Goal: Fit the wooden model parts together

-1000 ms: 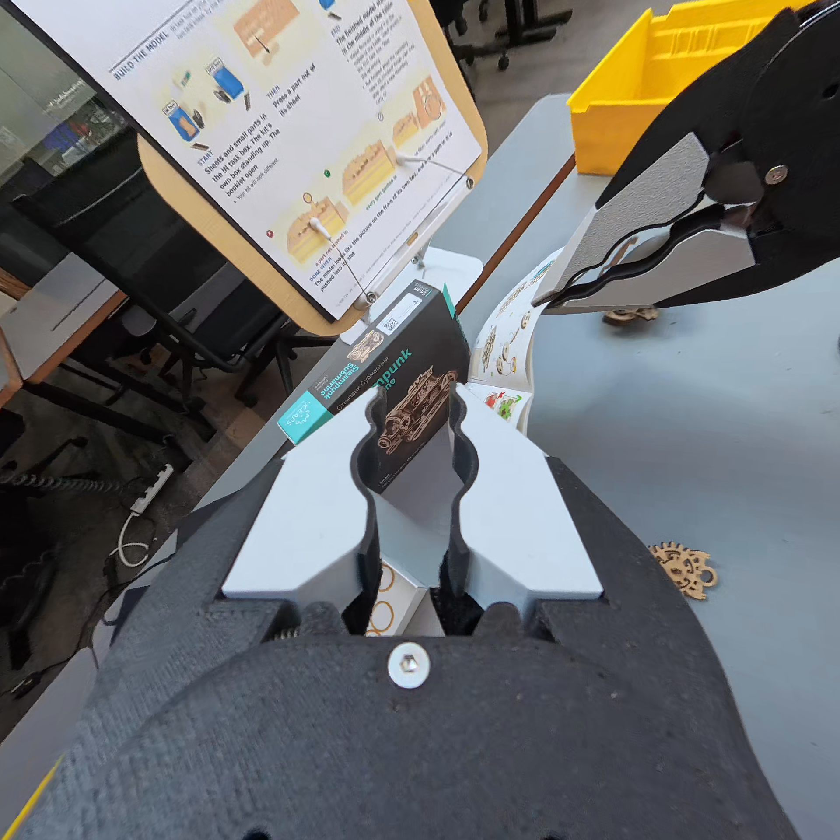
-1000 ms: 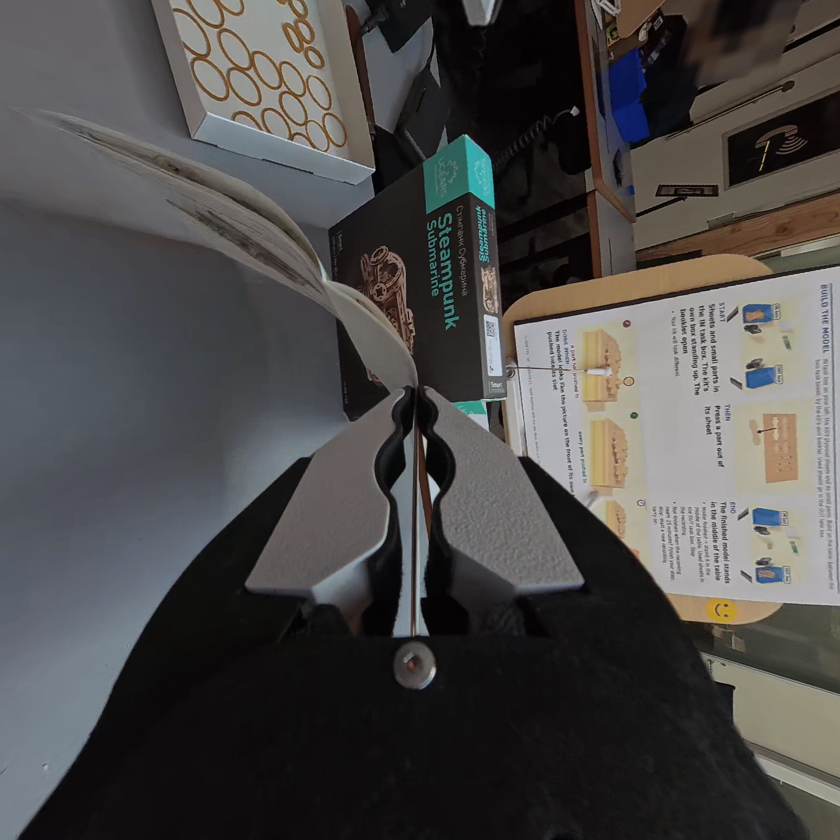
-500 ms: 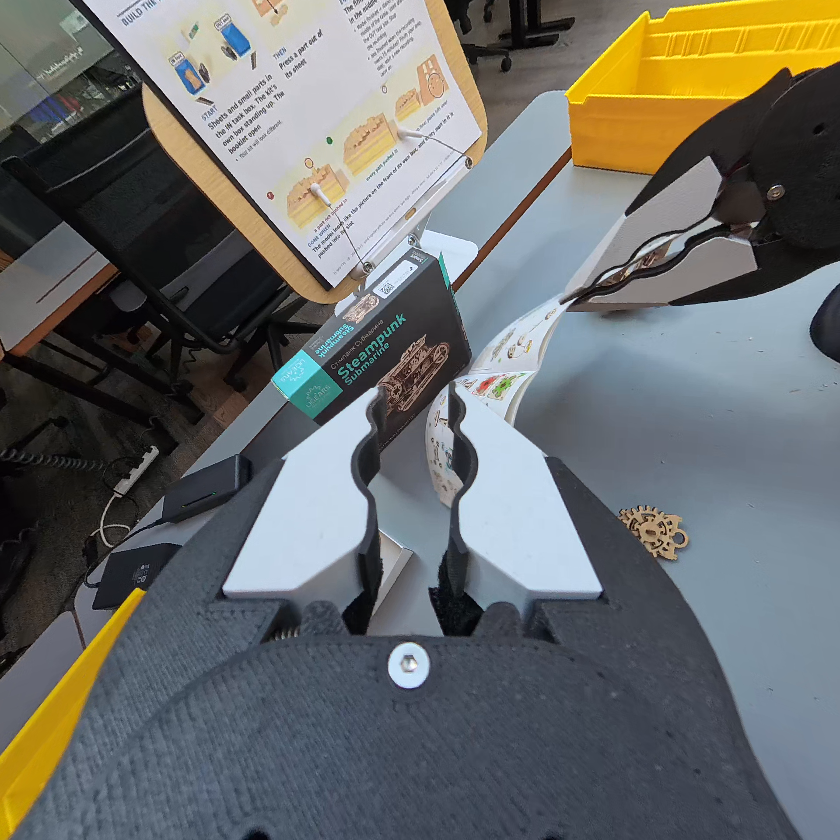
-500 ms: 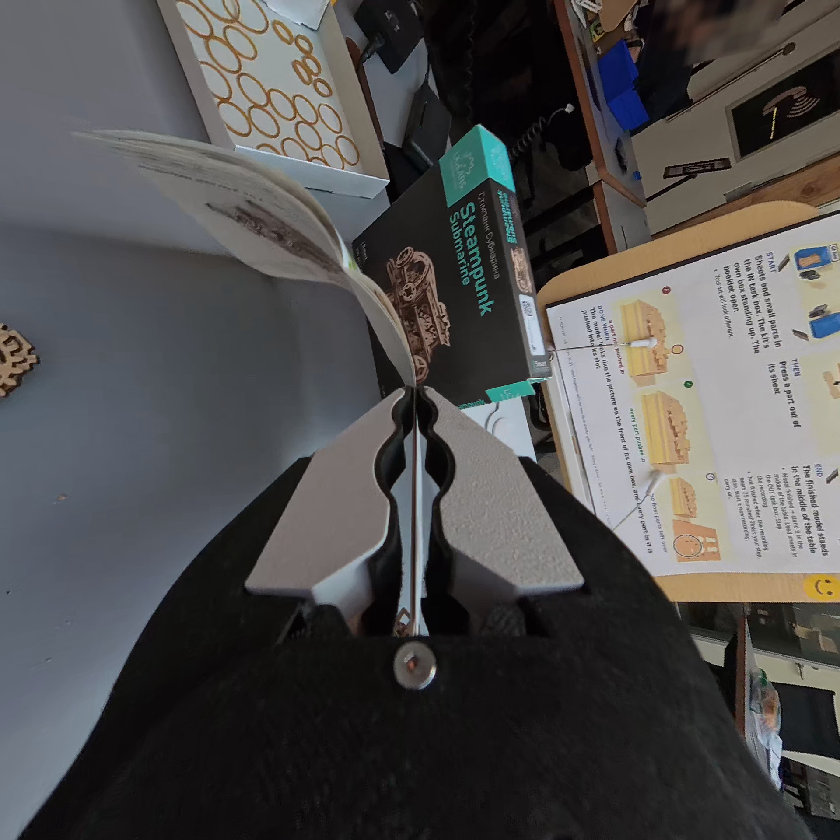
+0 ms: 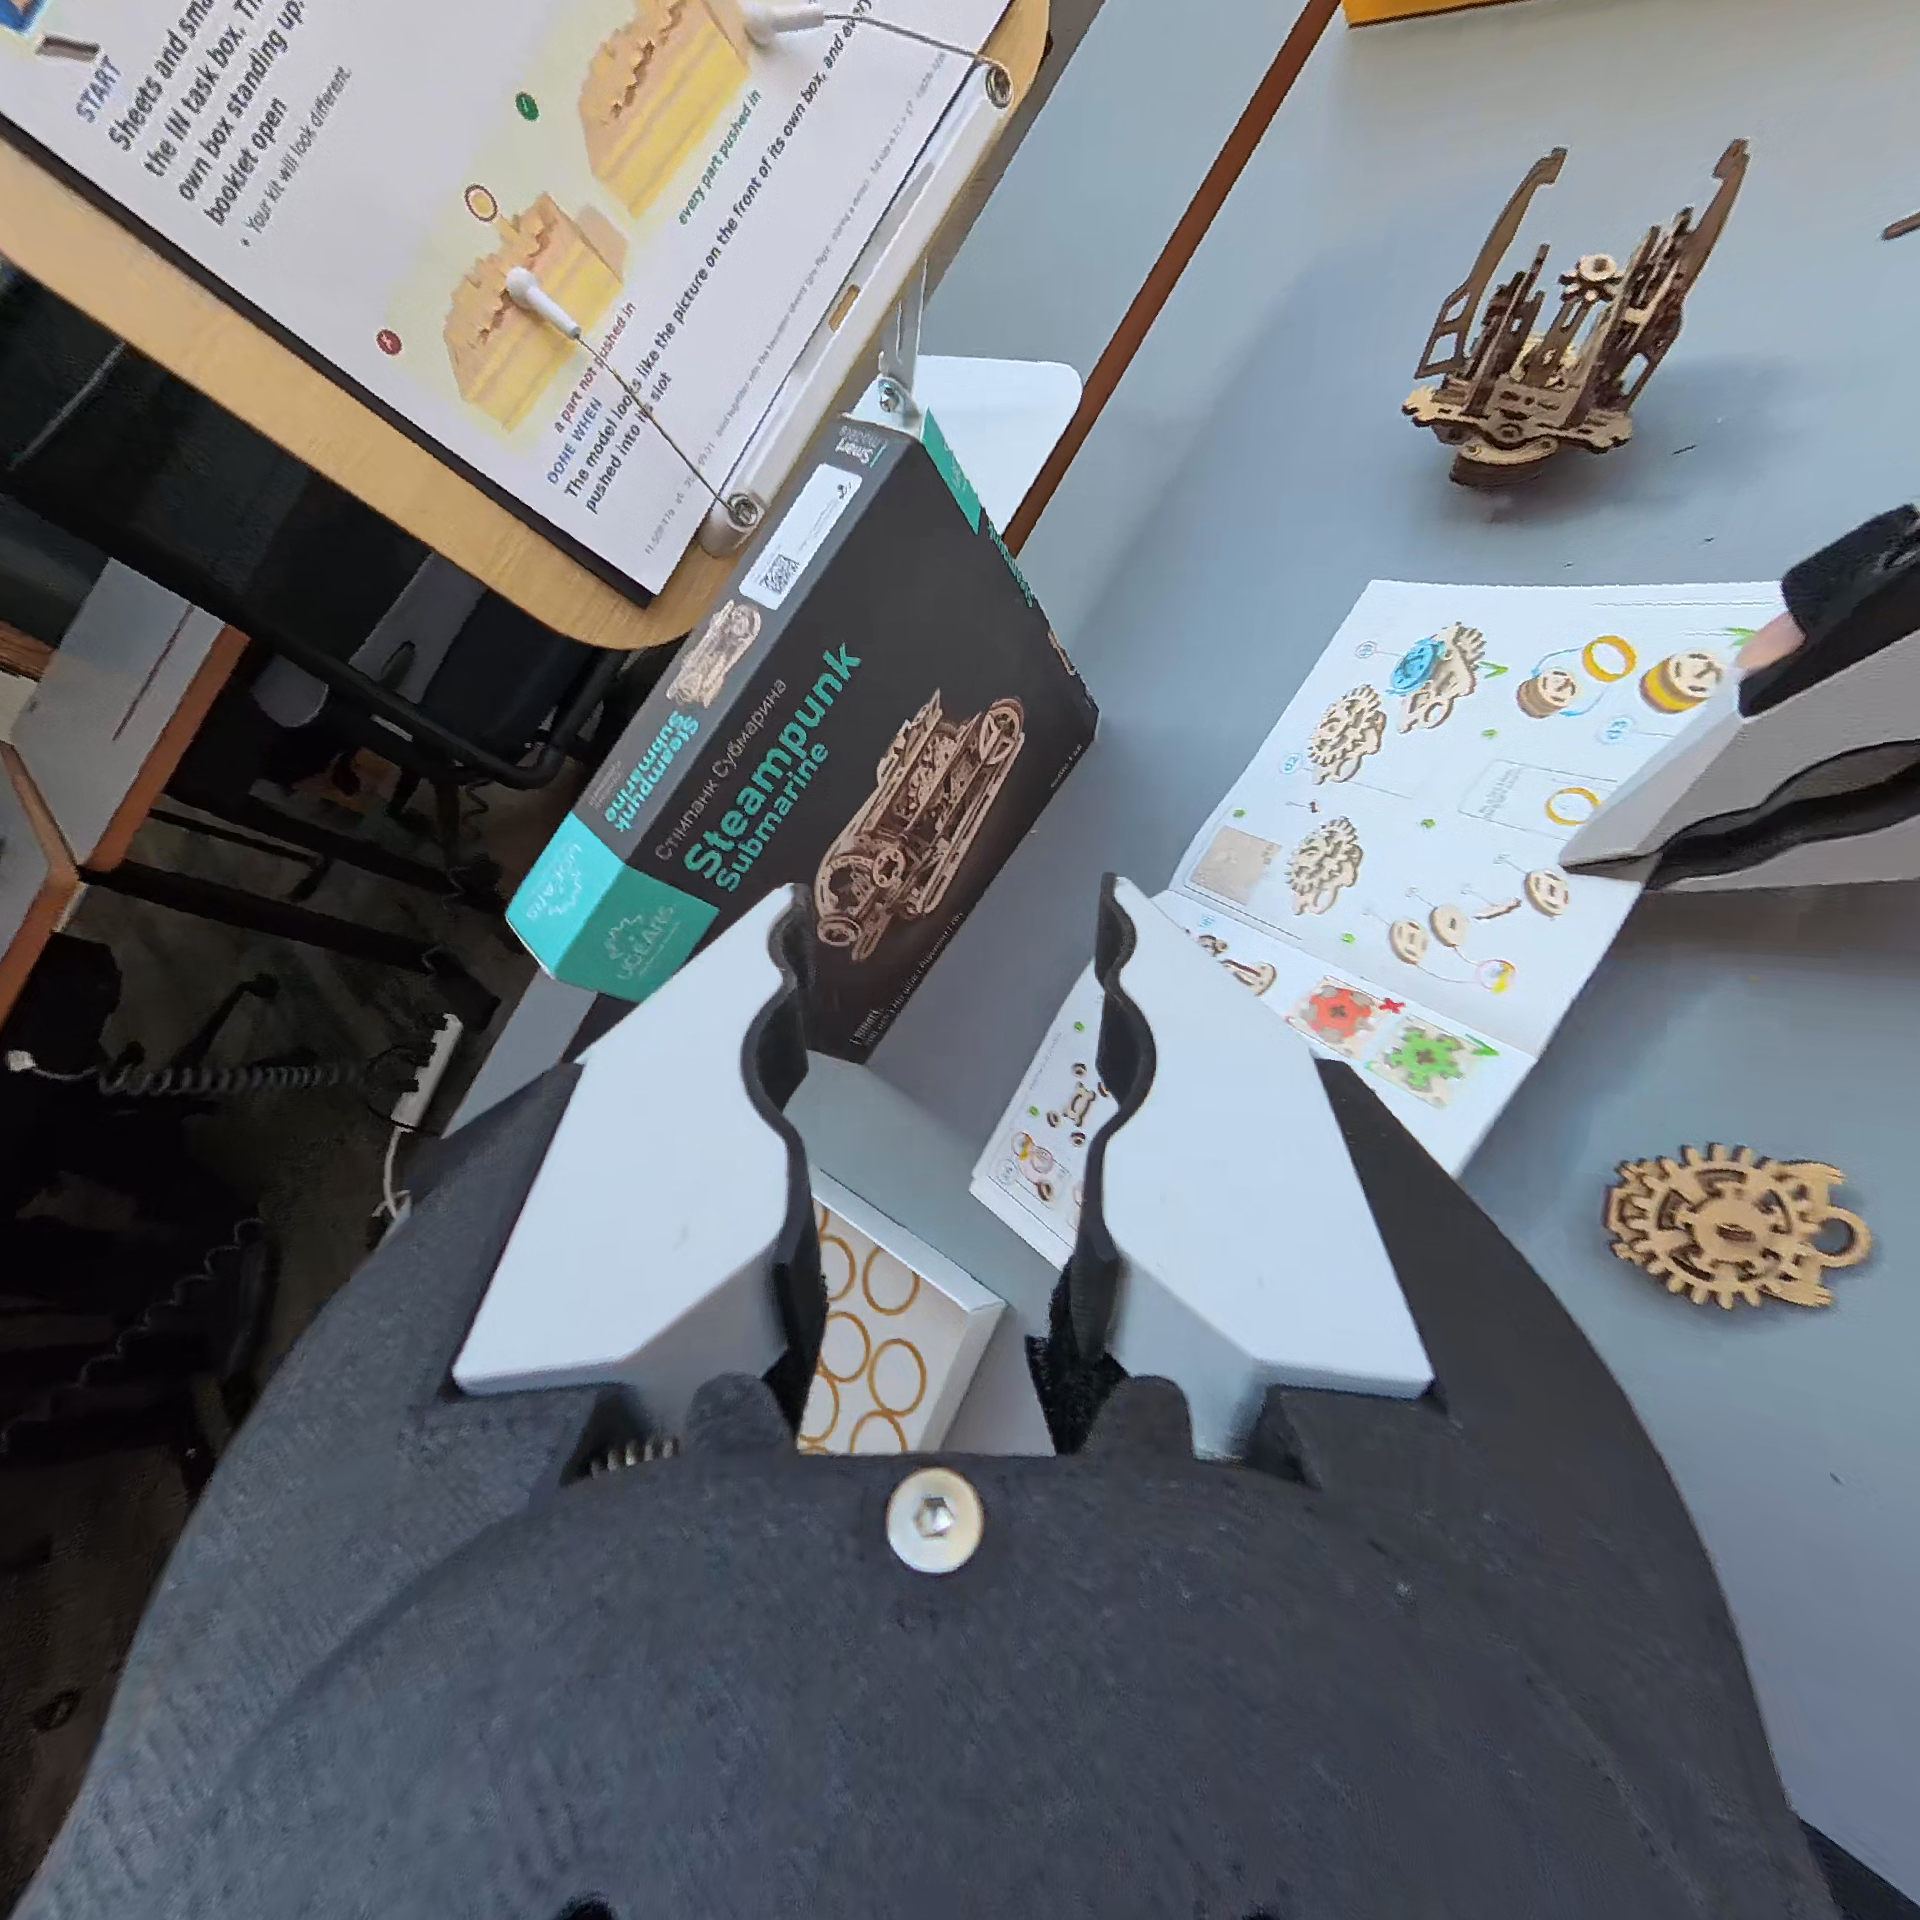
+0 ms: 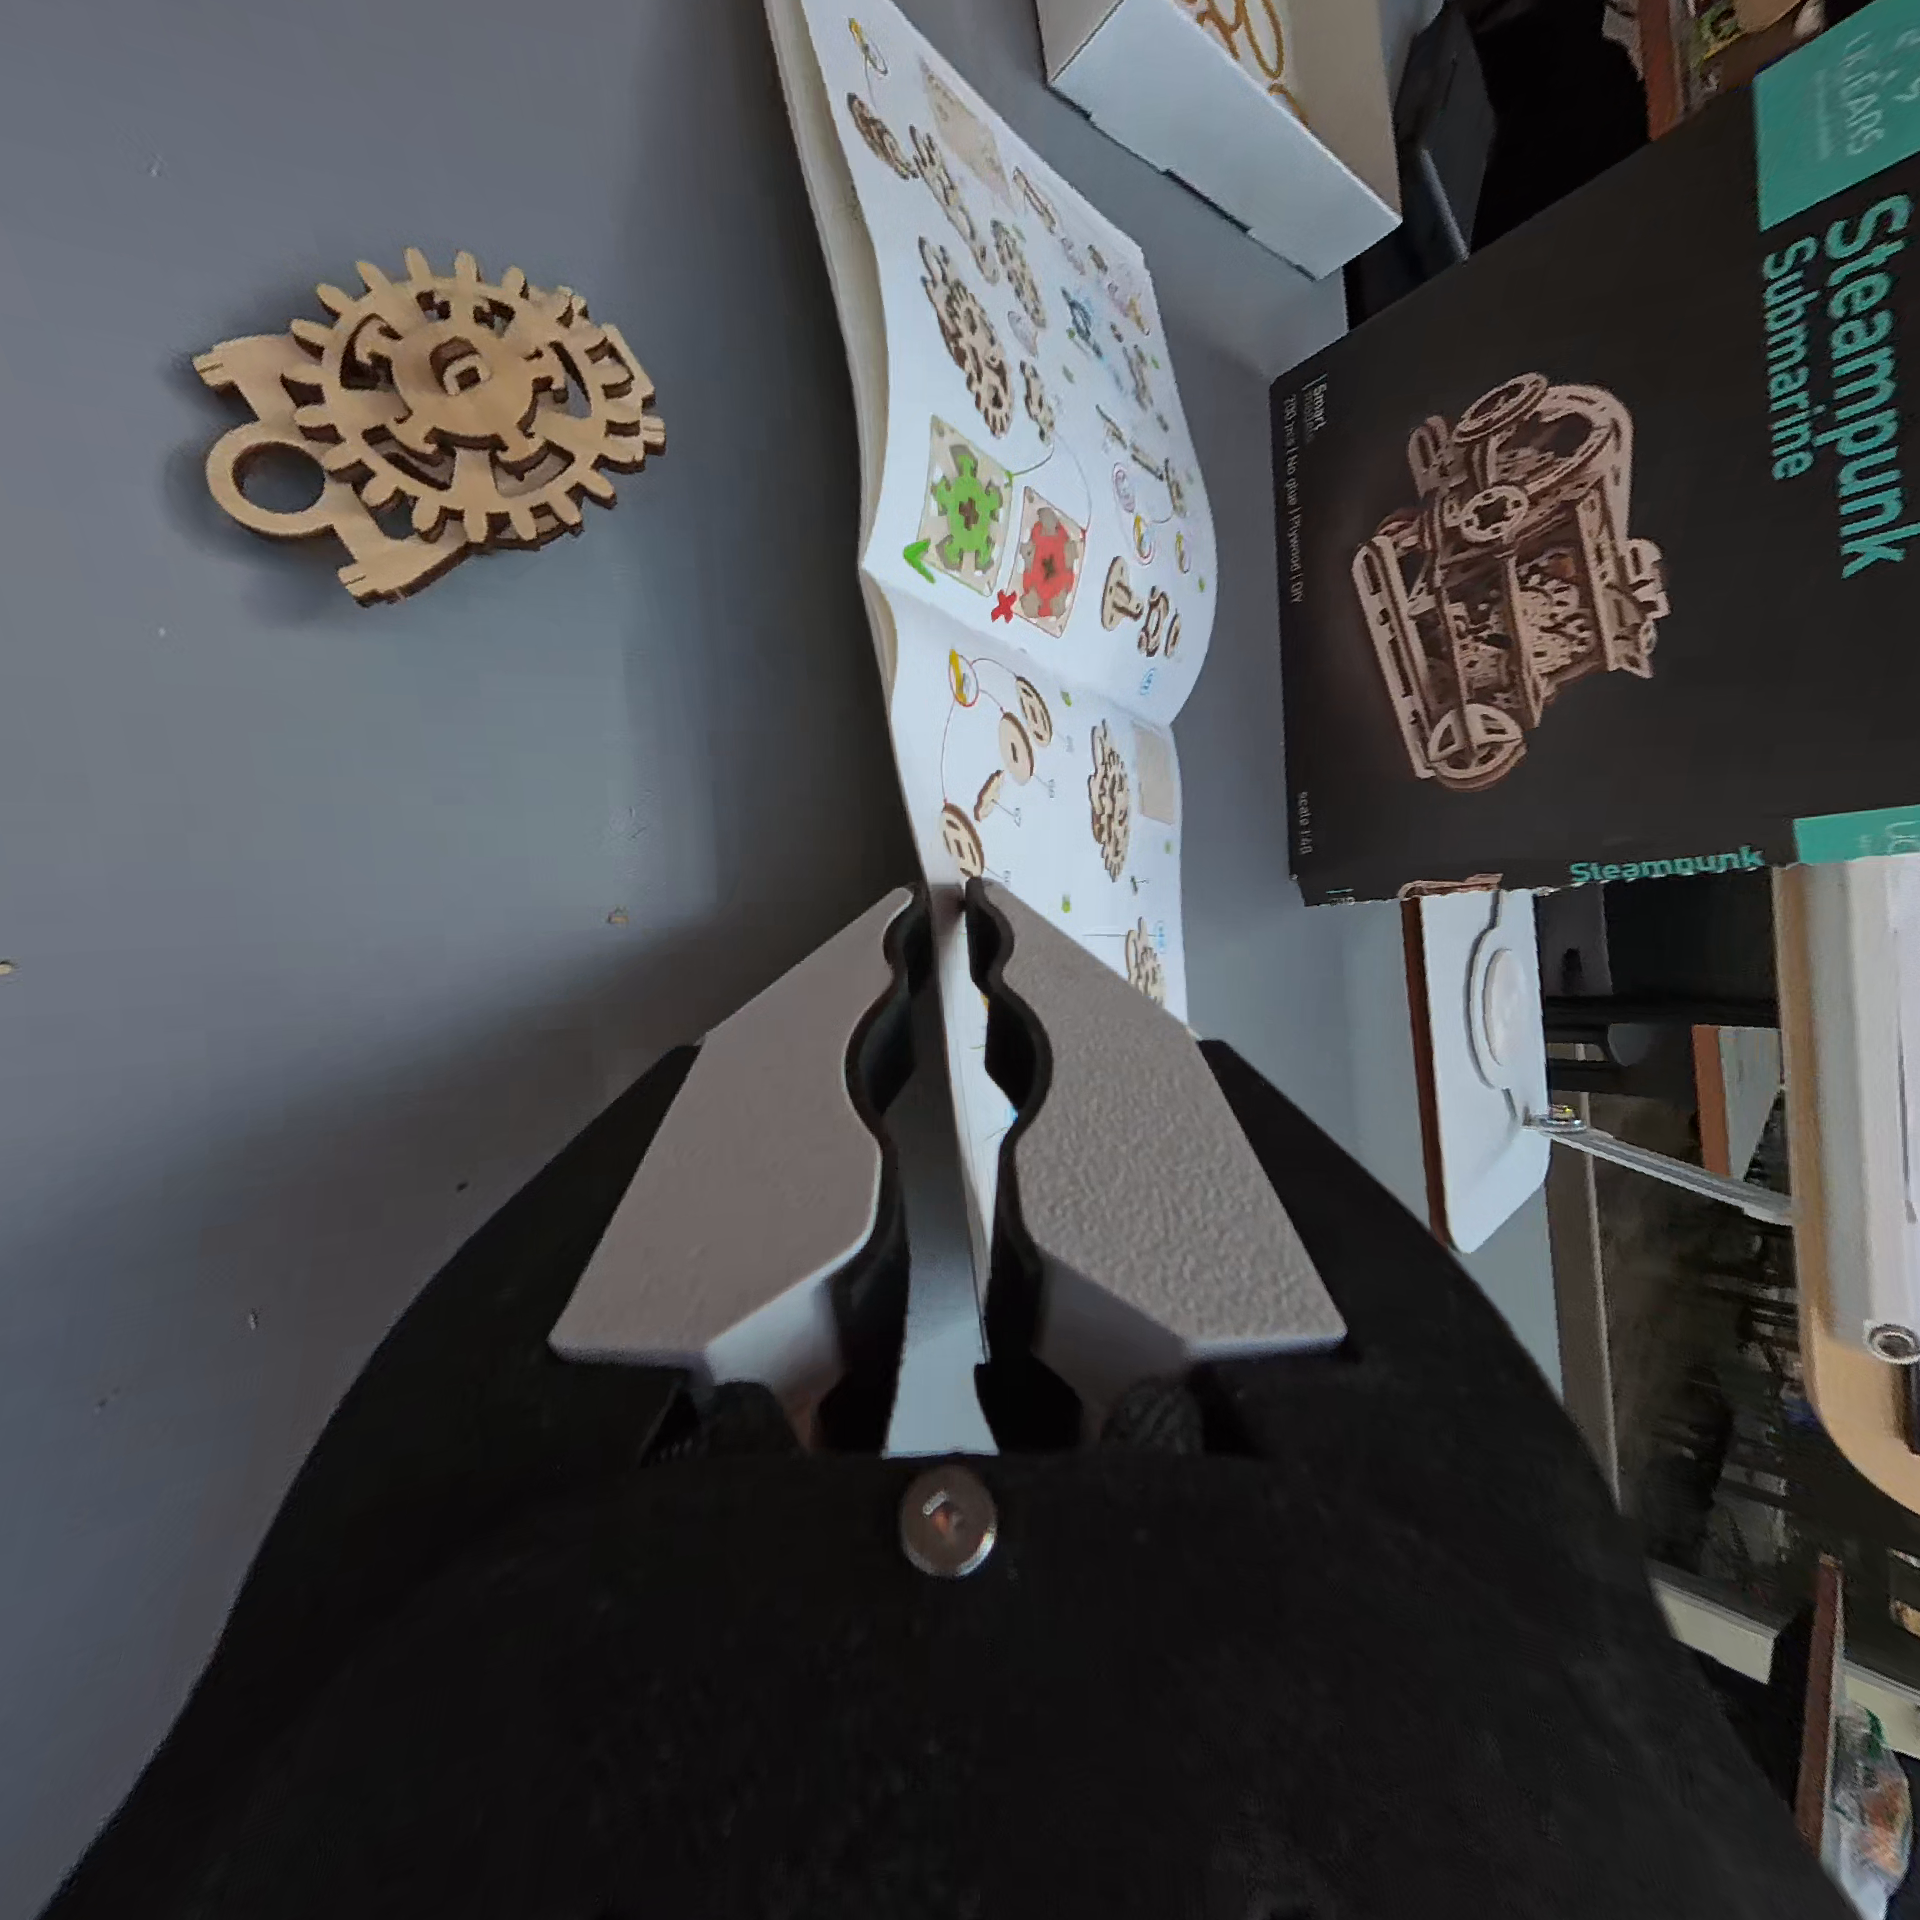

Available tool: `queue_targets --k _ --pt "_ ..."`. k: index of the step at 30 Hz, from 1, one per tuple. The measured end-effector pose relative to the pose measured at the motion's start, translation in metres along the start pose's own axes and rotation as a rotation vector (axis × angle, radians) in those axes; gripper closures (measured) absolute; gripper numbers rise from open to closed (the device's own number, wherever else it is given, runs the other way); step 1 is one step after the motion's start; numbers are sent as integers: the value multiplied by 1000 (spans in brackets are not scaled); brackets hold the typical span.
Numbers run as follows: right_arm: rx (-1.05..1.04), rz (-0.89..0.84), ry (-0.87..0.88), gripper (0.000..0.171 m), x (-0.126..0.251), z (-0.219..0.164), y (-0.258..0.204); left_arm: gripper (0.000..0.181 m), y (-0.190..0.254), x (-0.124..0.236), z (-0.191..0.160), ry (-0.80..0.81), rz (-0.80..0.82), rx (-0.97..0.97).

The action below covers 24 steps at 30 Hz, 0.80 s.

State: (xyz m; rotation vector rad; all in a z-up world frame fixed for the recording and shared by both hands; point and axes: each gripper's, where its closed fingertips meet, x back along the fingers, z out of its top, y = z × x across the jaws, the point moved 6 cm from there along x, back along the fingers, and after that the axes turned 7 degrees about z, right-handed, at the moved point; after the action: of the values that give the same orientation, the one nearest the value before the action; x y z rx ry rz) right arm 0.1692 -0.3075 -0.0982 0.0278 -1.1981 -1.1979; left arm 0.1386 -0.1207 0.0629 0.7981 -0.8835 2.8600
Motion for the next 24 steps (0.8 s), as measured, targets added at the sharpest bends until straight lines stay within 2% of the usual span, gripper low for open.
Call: queue_targets --k 1,6,9,10,12,16,20,24 --pt "-23 12 -13 162 -2 -4 -3 123 -1 -8 5 8 18 -31" --pt "-145 84 67 145 10 -10 -15 112 -15 -55 39 53 101 -221" --pt "-239 128 160 141 40 -17 -26 113 -26 -89 50 -25 79 -340" --pt "-262 123 172 141 51 -25 -28 104 -29 -100 52 -55 46 -353" --pt "-289 32 165 140 74 -50 -25 95 -37 -119 55 -101 -24 -368" --pt "-314 -348 12 139 116 -115 -5 87 -53 -146 46 -231 -126 -376" --pt "-480 -446 -31 131 125 -153 -5 90 -60 -159 33 -291 -198 -322" --pt "-525 -484 -59 120 127 -166 -2 97 -62 -169 19 -334 -229 -304"
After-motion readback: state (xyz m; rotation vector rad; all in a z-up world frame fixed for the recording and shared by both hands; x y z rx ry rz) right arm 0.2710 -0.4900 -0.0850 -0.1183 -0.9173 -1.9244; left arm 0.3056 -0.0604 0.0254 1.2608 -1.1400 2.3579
